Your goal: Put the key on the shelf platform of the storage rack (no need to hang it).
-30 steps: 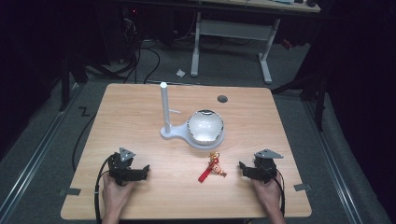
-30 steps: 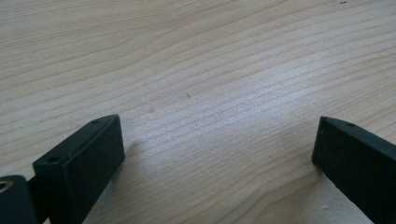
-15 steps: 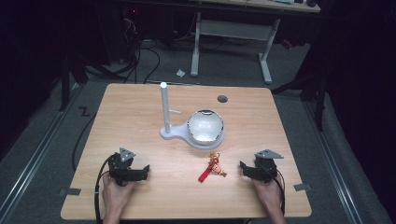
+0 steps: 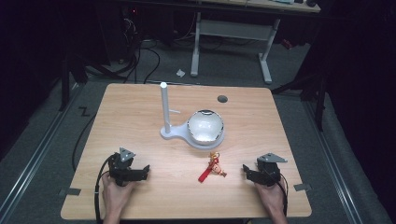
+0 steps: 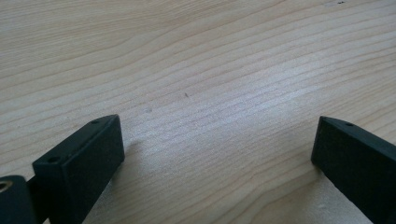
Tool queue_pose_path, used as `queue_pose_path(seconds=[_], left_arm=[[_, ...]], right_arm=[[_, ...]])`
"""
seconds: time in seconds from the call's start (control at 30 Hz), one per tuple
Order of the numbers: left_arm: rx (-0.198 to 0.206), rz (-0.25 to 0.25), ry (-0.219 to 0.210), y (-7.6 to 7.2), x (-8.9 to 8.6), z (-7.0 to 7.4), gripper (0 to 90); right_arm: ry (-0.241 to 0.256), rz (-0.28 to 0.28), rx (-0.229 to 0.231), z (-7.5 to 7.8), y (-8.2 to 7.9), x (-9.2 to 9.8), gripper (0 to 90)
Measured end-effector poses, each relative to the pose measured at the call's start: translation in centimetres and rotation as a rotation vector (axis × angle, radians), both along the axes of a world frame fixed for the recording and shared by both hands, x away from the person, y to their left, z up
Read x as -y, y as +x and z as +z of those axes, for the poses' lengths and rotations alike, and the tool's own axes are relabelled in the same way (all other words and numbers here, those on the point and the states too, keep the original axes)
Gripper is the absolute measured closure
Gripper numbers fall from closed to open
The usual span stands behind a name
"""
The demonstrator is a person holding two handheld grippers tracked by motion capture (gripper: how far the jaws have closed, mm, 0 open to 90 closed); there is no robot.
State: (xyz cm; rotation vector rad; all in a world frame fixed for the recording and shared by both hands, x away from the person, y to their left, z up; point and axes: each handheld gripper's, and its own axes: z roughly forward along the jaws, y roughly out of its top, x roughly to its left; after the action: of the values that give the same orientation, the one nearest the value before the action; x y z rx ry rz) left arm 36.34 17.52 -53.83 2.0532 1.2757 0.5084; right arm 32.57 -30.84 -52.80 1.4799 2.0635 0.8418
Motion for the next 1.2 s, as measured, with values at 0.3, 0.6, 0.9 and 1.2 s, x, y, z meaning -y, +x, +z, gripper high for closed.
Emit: queue_pose_path(seconds=[0.3,0.6,0.9,1.2], left_arm=[[0.0,0.0,0.0,0.0,0.0,0.0,2.7],[0.0,0.001,0.0,0.0,0.0,0.0,2.7],[0.0,0.001,0.0,0.0,0.0,0.0,2.7],[0.0,0.002,-0.001,0.0,0.0,0.0,2.8]], right_arm=[[0.01,0.048,0.021,0.3,-1.3,-0.7,39.7],[0.008,0.17,0.043,1.3,-1.9,-3.4,41.7],[0.046,0.272,0.031,1.4,-1.6,-6.0,42.6],[0.061,0.318,0.026,1.2,-0.6,-7.8,43.1]])
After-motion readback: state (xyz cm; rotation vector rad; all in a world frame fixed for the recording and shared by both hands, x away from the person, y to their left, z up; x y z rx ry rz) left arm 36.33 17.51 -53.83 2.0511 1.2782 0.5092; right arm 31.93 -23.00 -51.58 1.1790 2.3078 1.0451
